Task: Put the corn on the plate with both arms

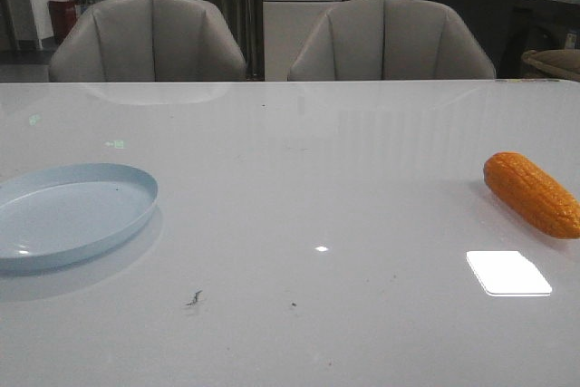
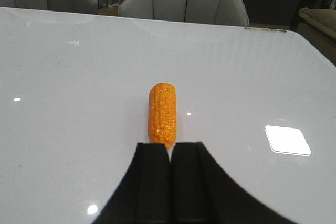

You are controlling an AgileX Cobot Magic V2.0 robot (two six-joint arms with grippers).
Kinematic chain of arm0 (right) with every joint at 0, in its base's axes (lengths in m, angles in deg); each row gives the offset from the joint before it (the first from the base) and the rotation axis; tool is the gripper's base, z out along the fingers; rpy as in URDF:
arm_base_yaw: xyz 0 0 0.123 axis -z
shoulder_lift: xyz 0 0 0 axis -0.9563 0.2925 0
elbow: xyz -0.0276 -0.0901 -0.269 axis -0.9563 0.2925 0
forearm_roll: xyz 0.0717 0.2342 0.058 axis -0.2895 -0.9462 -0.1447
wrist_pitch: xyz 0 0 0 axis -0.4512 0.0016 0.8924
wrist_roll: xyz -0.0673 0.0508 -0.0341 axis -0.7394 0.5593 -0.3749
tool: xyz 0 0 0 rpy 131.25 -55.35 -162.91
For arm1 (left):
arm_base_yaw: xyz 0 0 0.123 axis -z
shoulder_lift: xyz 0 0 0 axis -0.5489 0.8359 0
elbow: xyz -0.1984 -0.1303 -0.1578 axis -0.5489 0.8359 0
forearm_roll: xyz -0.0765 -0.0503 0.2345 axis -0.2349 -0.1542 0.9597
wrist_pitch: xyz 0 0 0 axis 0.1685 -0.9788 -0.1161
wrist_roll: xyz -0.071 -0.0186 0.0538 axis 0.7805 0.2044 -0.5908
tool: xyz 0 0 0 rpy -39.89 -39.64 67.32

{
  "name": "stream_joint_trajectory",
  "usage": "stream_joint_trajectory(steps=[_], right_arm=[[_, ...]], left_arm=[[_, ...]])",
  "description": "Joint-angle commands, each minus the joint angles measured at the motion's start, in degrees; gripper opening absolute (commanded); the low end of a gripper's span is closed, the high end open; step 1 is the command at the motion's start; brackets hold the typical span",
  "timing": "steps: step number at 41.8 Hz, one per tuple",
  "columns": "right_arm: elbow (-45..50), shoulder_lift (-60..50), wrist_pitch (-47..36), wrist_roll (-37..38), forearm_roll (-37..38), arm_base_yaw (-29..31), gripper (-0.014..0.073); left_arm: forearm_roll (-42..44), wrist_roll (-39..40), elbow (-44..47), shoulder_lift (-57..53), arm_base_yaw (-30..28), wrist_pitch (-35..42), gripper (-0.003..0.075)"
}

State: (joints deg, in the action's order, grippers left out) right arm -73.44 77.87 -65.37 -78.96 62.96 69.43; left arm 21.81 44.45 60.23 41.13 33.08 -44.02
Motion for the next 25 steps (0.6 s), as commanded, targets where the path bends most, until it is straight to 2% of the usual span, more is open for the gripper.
stream_joint_trajectory(steps=[1, 25], right_arm=[[-1.02, -1.28, -4.78, -0.09, -0.16, -0.05, 0.0049], [-1.02, -1.28, -5.08, -0.09, -0.16, -0.05, 0.0049]], left_arm=[[-0.52, 0.04, 0.12, -0.95, -0.12, 5.02, 0.0091], [-0.63, 0.04, 0.12, -0.95, -0.12, 3.66, 0.0091]])
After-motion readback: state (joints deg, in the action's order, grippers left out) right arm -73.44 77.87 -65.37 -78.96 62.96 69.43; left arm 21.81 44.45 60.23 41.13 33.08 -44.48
